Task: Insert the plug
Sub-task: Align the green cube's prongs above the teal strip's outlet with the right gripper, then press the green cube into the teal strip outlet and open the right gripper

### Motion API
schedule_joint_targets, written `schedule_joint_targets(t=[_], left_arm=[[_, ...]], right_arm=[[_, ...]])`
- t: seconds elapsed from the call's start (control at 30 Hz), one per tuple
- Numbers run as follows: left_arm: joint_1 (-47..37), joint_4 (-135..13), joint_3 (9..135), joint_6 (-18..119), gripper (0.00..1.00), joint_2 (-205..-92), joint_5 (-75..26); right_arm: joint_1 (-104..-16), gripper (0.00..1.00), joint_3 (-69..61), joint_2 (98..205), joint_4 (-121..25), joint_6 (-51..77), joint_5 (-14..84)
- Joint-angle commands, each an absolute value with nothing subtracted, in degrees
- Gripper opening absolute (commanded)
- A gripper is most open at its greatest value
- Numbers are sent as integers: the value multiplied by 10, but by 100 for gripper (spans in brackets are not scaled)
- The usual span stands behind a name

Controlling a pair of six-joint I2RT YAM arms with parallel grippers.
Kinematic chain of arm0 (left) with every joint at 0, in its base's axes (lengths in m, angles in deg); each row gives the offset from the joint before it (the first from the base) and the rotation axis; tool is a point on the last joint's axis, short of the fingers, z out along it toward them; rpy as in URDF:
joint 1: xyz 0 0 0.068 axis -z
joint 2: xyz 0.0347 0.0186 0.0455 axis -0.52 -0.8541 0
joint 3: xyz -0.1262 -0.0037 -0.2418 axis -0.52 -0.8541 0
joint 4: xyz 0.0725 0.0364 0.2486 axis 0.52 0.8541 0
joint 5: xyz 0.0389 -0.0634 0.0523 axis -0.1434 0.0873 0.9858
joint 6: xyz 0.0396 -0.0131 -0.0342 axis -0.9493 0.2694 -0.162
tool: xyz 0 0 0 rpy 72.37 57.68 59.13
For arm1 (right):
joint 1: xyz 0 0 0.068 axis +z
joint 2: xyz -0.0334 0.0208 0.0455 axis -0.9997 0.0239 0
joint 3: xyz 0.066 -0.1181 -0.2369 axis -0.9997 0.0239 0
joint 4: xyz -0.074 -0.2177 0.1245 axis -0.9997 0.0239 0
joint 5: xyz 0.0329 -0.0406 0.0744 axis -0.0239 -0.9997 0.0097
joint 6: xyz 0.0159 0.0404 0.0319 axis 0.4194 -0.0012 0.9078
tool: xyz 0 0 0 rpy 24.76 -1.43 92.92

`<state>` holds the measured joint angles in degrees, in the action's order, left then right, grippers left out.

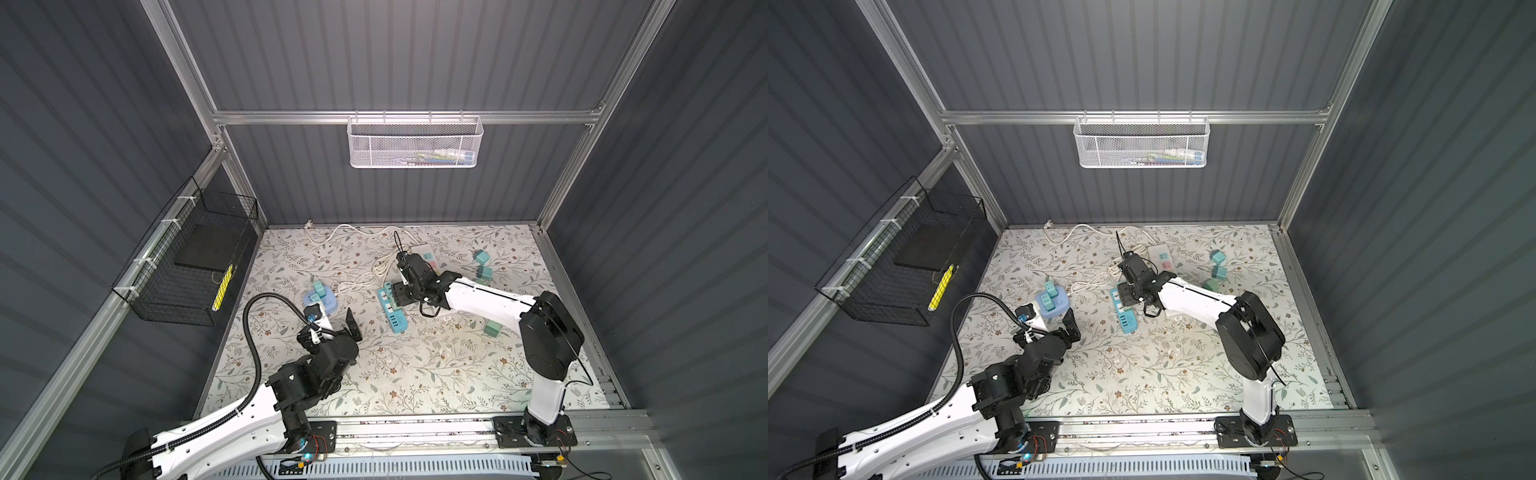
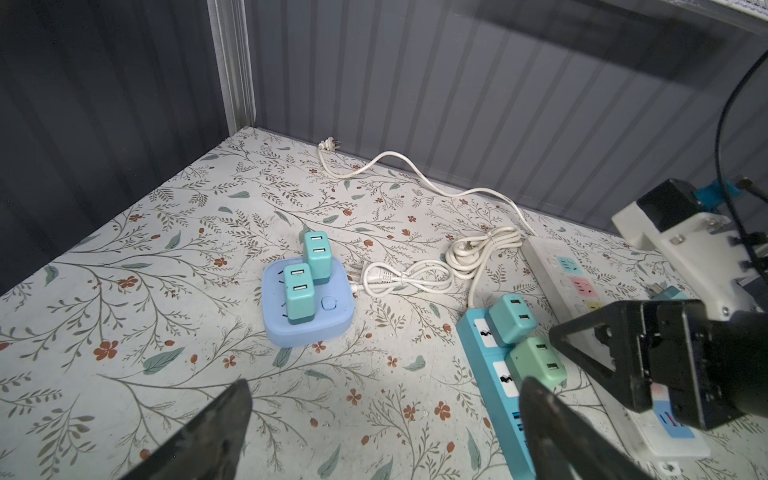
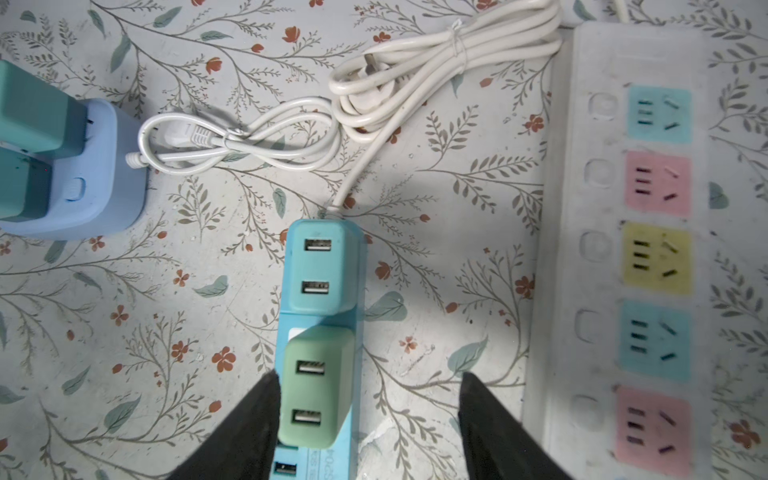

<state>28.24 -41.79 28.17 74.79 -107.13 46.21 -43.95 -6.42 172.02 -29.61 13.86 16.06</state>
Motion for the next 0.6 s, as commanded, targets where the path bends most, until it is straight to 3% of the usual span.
schedule_joint_targets(t=[0.0, 0.3, 0.57], left_arm=[[280, -427, 299, 737, 100, -1077, 464], [278, -419, 309, 742, 100, -1092, 460], [274, -438, 318, 739, 100, -1124, 456]], right_arm=[[-441, 68, -48, 1740, -292, 135, 142], [-441, 69, -4, 1709, -312, 143, 151], [-426, 86, 27, 1613, -320, 135, 175]])
